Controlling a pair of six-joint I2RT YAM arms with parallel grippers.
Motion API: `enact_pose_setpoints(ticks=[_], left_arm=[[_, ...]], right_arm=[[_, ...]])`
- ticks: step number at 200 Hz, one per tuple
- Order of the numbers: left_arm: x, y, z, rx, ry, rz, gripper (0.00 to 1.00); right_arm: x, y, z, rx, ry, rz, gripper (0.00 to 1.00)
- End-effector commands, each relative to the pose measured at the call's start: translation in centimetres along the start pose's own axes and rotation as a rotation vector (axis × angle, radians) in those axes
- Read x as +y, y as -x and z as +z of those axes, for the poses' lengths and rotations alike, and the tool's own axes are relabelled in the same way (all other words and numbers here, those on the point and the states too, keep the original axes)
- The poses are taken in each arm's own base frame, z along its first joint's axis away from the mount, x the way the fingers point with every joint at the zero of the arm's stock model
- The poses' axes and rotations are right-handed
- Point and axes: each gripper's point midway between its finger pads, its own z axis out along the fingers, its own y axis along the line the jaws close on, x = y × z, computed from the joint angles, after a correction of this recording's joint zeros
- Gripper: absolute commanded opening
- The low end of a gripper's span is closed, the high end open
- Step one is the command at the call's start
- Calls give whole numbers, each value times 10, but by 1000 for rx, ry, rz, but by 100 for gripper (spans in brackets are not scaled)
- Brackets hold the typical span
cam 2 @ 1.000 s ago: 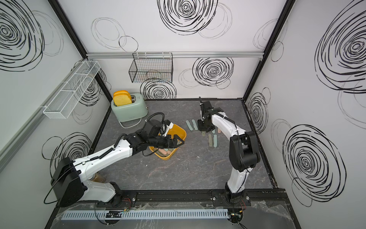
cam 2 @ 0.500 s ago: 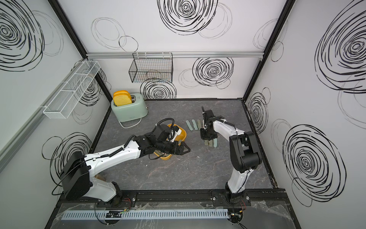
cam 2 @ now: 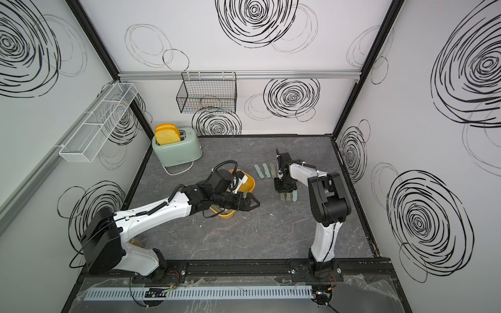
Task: Take the fruit knife out of the storage box
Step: Place the fruit knife at the center of the board.
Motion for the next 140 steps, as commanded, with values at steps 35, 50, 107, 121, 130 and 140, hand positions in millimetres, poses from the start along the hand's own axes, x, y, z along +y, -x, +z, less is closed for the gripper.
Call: enact_pose_setpoints(ticks=[35, 50, 107, 121, 130, 140], left_arm=[[2, 13, -23, -71, 4, 4, 98], [5, 19, -32, -97, 12, -2, 98], [40, 36, -88, -226, 55, -76, 98], [52, 33, -101, -251, 69, -102, 98], [60, 30, -109, -265, 81, -119, 98], [67, 26, -118, -285, 91, -135, 98]], right_arm=[[7, 28, -33, -85, 2, -16, 36], [15, 38, -51, -128, 3, -28, 36], [86, 60, -92, -224, 63, -162, 38], [111, 59, -95, -235, 80, -214, 39], [126, 57, -94, -237, 86, -246, 39], [142, 53, -91, -233, 101, -279, 40]])
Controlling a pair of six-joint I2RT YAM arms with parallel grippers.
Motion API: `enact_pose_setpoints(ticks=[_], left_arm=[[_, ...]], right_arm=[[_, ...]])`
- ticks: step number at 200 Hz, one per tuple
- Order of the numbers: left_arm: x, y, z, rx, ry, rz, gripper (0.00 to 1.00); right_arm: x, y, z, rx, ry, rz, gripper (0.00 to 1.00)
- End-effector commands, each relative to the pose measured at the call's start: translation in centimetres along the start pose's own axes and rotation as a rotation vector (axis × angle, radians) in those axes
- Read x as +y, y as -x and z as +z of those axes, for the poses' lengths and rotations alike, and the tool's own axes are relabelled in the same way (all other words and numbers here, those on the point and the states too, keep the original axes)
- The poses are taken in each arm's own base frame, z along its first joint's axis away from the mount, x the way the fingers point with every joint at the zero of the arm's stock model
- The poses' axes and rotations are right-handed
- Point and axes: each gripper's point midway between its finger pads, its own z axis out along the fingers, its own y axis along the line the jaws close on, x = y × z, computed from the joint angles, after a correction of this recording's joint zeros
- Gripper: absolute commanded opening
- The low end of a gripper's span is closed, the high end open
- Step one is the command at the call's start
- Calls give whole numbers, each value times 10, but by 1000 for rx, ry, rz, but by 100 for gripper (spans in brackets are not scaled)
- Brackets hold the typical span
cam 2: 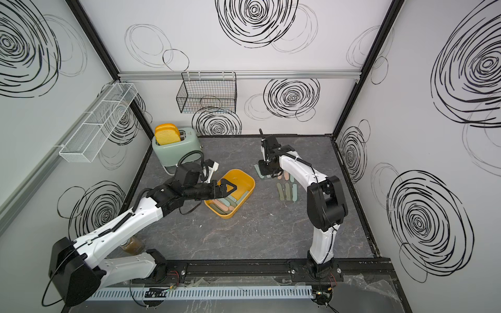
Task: Take the fruit knife out of the storage box
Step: Pick up the fruit knife from the storage box.
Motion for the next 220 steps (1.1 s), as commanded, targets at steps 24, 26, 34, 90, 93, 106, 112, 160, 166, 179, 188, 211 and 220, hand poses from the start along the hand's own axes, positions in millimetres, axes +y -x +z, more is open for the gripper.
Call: enact_pose_setpoints(ticks=[24, 26, 34, 90, 93, 106, 112, 160, 166, 179, 188, 211, 220], left_arm=[[39, -15, -36, -45, 63, -63, 98], [40, -16, -37, -46, 65, -65, 98], [43, -19, -43, -57, 69, -74, 98], [69, -49, -74, -109, 104, -156, 98], [70, -50, -75, -110, 104, -160, 98], [74, -56, -79, -120, 107, -176, 98], [75, -59, -81, -123, 109, -182, 98], [82, -70, -87, -136, 118, -215, 98], [81, -71, -88, -135, 118, -214, 98], [81, -70, -90, -138, 123, -214, 98], [80, -69, -91, -139, 126, -209, 98], [80, -68, -93, -136, 137, -198, 98], [80, -68, -94, -134, 141, -196, 98]], right_arm=[[71, -17, 16, 59, 76, -125, 40], [74, -18, 17, 63, 80, -131, 40], [88, -24, 22, 73, 96, -157, 40], [163, -69, 43, 131, 174, -348, 35], [165, -72, 44, 135, 176, -355, 34], [175, -80, 47, 148, 191, -374, 32], [178, -83, 49, 153, 195, -383, 31], [195, -91, 59, 177, 206, -422, 29], [194, -90, 62, 178, 201, -422, 29], [195, -89, 66, 182, 192, -426, 29], [195, -88, 70, 186, 185, -428, 29], [196, -89, 80, 211, 179, -438, 28], [196, -90, 84, 218, 178, -442, 28]])
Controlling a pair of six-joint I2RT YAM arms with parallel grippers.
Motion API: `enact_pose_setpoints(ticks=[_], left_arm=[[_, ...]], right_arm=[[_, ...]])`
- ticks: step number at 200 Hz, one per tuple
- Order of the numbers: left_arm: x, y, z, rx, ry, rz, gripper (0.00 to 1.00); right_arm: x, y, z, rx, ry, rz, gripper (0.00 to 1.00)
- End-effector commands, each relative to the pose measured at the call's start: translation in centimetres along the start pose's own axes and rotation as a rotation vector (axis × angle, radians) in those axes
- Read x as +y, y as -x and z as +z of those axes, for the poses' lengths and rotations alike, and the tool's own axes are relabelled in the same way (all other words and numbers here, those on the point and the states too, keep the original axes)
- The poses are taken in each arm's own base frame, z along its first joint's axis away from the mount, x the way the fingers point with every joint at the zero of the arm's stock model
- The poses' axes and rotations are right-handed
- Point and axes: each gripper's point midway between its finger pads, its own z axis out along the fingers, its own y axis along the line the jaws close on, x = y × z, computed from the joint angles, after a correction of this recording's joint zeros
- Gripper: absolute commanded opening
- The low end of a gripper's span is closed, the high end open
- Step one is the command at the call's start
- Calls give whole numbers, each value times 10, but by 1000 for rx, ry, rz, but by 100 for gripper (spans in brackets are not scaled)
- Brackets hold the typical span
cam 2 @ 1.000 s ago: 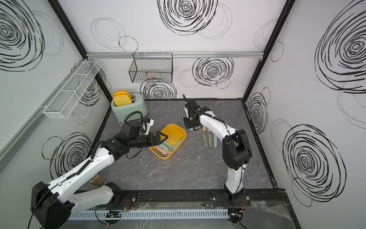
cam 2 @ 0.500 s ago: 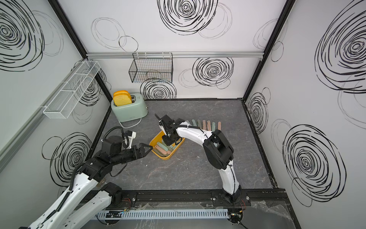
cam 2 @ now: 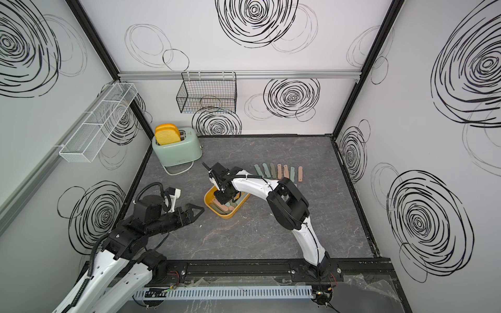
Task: Take the fruit knife out of the storage box
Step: Pick up the fruit knife from the storage box.
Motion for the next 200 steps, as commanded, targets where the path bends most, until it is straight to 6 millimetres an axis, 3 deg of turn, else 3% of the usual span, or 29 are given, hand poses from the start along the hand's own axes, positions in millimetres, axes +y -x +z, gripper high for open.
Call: enact_pose_setpoints(ticks=[1, 95, 158, 200], left_arm=[[-4, 7, -6, -27, 9, 8, 98], [1, 7, -6, -11, 26, 18, 98], [1, 11, -1, 3, 24, 30, 98], [2, 13, 1, 9, 20, 38, 98]], right_arm=[[1, -2, 6, 33, -7, -26, 28], [-18, -11, 37, 98, -56, -5, 24], [-17, -3, 38, 99, -54, -11, 16], [-19, 12, 25, 58, -71, -4, 15]])
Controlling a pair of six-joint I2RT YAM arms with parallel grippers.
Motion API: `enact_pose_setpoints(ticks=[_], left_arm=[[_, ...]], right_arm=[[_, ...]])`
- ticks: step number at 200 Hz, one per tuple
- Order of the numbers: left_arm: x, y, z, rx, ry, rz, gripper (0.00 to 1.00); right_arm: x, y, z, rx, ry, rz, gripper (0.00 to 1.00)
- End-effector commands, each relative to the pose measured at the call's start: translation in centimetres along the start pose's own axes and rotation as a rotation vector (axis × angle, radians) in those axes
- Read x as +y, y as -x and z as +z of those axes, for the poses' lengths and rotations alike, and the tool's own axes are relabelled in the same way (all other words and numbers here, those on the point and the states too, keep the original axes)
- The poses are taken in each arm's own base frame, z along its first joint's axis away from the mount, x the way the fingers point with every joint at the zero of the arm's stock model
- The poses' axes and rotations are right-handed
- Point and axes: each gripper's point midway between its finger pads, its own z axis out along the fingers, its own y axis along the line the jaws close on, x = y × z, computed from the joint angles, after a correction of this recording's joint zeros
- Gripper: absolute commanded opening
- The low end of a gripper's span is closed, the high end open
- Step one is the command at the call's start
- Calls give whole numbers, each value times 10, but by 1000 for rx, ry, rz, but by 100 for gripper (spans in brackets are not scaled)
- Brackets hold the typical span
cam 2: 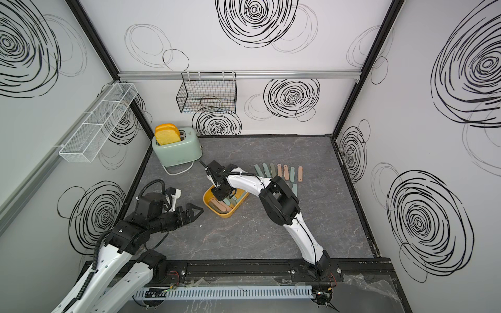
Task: Take the fruit knife out of the storage box
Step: Pick up the fruit knife from the storage box.
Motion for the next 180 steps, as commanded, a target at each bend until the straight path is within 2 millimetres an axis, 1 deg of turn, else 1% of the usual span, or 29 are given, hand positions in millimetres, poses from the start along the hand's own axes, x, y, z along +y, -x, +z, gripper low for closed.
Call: enact_pose_setpoints(ticks=[1, 13, 30, 70, 89, 121, 138, 154, 162, 171, 180], left_arm=[[-14, 12, -6, -32, -44, 42, 98], [-14, 12, -6, -31, -46, 43, 98], [-14, 13, -5, -28, -49, 45, 98], [-12, 15, -4, -18, -48, 52, 98], [-11, 15, -4, -16, -48, 53, 98], [-8, 15, -5, -13, -50, 50, 98], [-8, 16, -6, -13, -52, 49, 98], [-7, 17, -6, -12, -54, 47, 98], [-7, 17, -6, -13, -55, 46, 98], [-7, 18, -6, -13, -56, 45, 98], [-6, 18, -6, -12, -56, 42, 98]], right_arm=[[-8, -8, 4, 49, -26, 7, 15], [-9, -6, 3, 47, -26, 9, 19], [-9, -8, 5, 60, -25, 7, 24], [-18, -24, 17, 113, -61, 17, 27], [-24, -31, 22, 141, -84, 25, 33], [-36, -37, 25, 162, -129, 49, 32], [-36, -37, 27, 169, -119, 57, 30], [-34, -40, 30, 185, -109, 56, 22], [-33, -41, 31, 190, -104, 55, 20], [-33, -42, 33, 198, -101, 56, 21], [-32, -43, 35, 203, -95, 58, 26]])
